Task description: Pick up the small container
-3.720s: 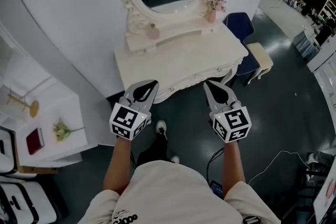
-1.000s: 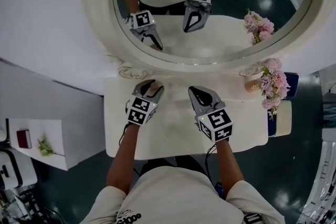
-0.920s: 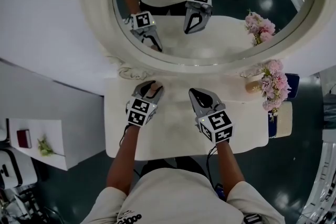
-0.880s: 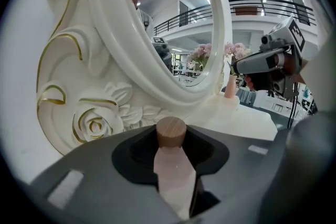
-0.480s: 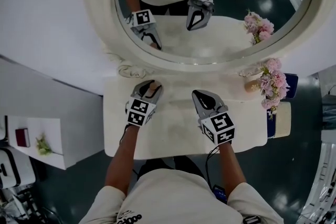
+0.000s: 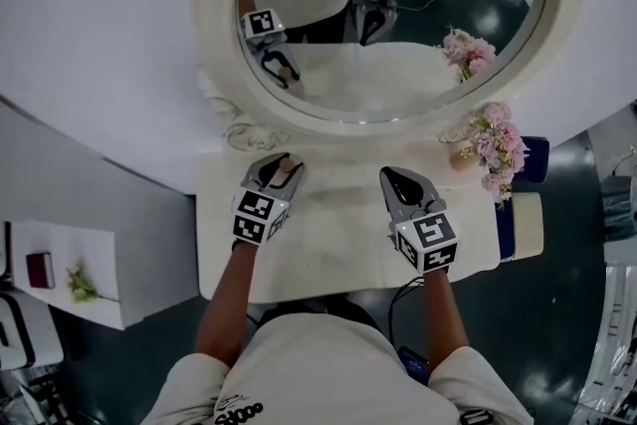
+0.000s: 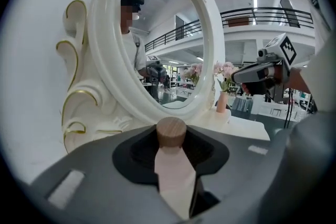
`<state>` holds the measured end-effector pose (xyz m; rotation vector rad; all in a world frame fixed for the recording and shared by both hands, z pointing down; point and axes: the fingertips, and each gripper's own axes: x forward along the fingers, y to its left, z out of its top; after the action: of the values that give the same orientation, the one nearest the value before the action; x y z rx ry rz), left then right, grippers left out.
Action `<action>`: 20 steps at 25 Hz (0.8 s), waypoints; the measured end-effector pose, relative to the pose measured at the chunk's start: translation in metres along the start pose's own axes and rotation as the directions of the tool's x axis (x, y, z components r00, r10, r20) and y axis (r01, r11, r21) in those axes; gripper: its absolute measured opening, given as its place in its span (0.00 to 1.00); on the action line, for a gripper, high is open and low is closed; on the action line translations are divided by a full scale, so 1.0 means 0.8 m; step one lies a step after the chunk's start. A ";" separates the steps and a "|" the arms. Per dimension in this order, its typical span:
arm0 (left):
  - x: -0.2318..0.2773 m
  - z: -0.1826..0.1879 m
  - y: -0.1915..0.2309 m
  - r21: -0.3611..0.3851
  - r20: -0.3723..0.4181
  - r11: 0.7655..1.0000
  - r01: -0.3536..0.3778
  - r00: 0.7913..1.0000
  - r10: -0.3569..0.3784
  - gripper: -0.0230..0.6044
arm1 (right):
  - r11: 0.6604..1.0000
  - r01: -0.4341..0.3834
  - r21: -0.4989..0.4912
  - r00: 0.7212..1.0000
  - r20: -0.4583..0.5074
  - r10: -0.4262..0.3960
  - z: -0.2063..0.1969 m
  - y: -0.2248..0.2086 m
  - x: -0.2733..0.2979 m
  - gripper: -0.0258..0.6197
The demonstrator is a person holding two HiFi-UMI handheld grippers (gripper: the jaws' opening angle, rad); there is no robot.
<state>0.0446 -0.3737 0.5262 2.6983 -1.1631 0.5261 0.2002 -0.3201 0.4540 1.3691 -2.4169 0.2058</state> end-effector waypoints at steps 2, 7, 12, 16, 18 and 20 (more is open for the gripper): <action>-0.010 0.011 -0.008 0.015 -0.002 1.000 0.020 1.000 -0.020 0.28 | 1.000 0.025 -0.006 0.999 0.021 -0.025 0.010 -0.004 -0.012 0.04; -0.035 0.043 -0.028 0.052 0.033 0.997 0.054 0.998 -0.056 0.28 | 0.997 0.078 -0.026 0.995 0.060 -0.077 0.032 -0.013 -0.045 0.04; -0.059 0.090 -0.039 0.087 0.120 0.995 0.055 0.991 -0.065 0.28 | 0.991 0.126 -0.047 0.988 0.098 -0.121 0.052 -0.026 -0.075 0.04; -0.081 0.126 -0.043 0.086 0.188 0.995 0.054 0.980 -0.069 0.28 | 0.986 0.156 -0.061 0.982 0.120 -0.148 0.064 -0.032 -0.091 0.04; -0.092 0.144 -0.043 0.095 0.215 0.994 0.048 0.974 -0.068 0.28 | 0.984 0.164 -0.064 0.979 0.130 -0.154 0.069 -0.033 -0.094 0.04; -0.102 0.161 -0.044 0.109 0.236 0.993 0.040 0.970 -0.065 0.28 | 0.984 0.165 -0.067 0.978 0.138 -0.155 0.075 -0.034 -0.094 0.04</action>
<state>0.0509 -0.3306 0.3759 2.9389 -1.1433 0.2644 0.2448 -0.2916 0.3692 1.5774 -2.3758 -0.0206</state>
